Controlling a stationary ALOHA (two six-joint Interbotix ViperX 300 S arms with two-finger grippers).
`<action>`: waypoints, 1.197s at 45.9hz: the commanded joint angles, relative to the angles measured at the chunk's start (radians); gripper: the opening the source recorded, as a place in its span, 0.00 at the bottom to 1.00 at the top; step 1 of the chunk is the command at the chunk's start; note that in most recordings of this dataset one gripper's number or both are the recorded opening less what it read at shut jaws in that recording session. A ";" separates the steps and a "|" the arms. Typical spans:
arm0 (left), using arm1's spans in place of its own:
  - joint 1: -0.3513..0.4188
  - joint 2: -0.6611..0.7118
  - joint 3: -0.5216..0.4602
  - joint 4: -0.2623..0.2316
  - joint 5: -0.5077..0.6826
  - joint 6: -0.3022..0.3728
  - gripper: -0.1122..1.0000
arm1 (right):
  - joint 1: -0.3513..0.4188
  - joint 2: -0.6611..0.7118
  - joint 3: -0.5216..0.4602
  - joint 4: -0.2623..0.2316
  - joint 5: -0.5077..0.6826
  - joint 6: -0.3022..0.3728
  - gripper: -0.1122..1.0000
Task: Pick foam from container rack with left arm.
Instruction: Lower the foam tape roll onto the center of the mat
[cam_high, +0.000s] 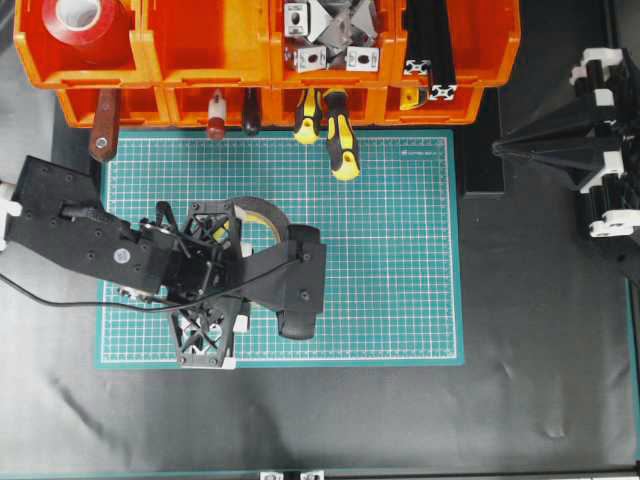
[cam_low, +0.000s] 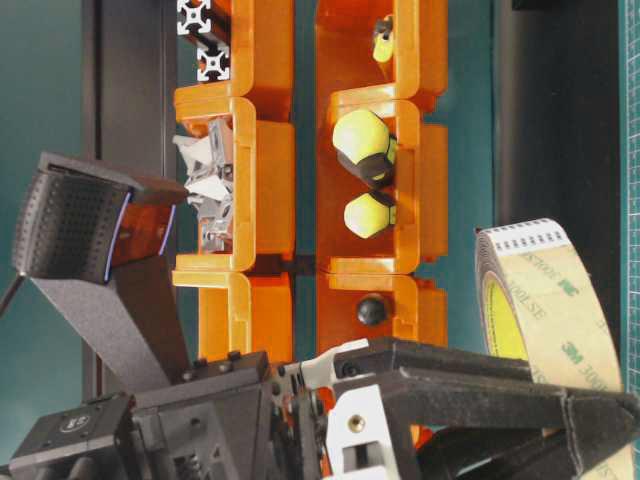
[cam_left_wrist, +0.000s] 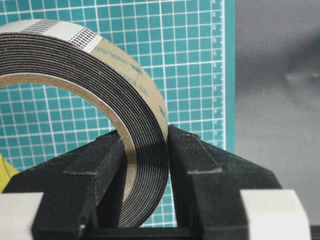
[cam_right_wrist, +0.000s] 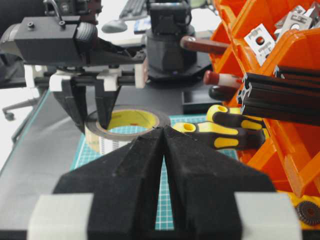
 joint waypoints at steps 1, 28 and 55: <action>0.006 -0.018 -0.015 0.003 -0.003 0.015 0.31 | 0.002 0.008 -0.020 0.003 -0.006 0.002 0.10; 0.028 -0.061 0.040 0.003 0.017 0.086 0.92 | 0.002 0.005 -0.020 0.003 -0.003 0.002 0.10; 0.009 -0.308 0.155 0.003 -0.149 0.077 0.91 | 0.002 0.003 -0.021 0.003 -0.002 0.002 0.10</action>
